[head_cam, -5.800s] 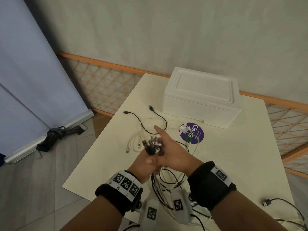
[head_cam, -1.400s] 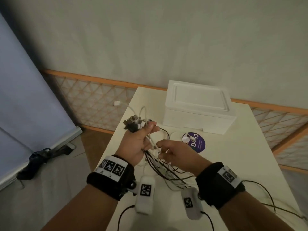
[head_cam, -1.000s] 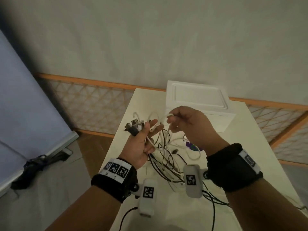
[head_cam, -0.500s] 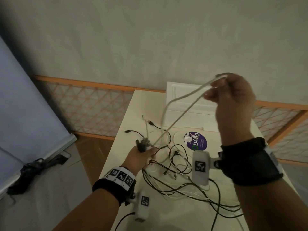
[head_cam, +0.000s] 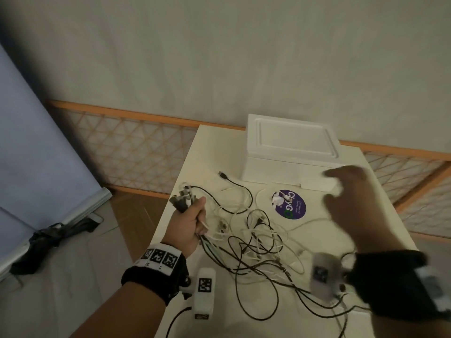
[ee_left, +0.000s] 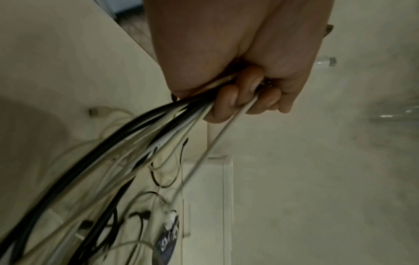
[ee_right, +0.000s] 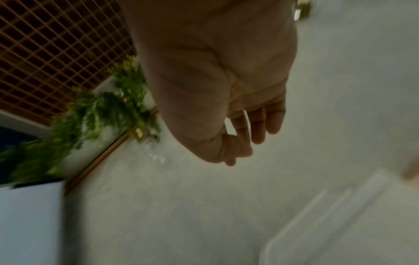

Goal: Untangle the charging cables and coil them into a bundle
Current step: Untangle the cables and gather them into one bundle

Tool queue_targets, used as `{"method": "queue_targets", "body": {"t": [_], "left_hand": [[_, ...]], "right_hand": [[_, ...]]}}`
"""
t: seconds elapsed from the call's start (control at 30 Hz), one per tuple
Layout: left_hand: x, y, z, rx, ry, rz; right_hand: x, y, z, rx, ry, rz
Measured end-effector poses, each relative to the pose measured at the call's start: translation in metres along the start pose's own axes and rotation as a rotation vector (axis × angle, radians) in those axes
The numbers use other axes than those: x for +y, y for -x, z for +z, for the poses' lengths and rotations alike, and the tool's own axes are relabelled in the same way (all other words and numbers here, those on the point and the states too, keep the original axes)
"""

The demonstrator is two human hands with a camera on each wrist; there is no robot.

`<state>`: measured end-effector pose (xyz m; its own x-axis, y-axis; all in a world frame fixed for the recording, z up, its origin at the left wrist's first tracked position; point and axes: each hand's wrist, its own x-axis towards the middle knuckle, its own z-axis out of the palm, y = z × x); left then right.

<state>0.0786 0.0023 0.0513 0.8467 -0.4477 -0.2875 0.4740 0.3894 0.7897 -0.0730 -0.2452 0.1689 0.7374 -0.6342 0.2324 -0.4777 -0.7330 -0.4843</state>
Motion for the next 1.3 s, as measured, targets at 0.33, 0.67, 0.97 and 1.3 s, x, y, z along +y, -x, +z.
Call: {"method": "queue_targets", "body": {"t": [0.33, 0.67, 0.97, 1.3], "left_hand": [[0.017, 0.017, 0.032, -0.137, 0.073, 0.068], [0.047, 0.004, -0.036, 0.401, 0.3, 0.137], [0.04, 0.018, -0.023, 0.398, 0.249, 0.142], [0.046, 0.044, 0.042, 0.099, 0.235, 0.171]], "right_hand": [[-0.054, 0.033, 0.099, -0.636, -0.027, -0.476], [0.06, -0.006, 0.057, -0.45, 0.356, -0.186], [0.105, -0.016, 0.003, 0.012, 0.171, -0.023], [0.009, 0.034, 0.076, -0.865, -0.051, -0.301]]}}
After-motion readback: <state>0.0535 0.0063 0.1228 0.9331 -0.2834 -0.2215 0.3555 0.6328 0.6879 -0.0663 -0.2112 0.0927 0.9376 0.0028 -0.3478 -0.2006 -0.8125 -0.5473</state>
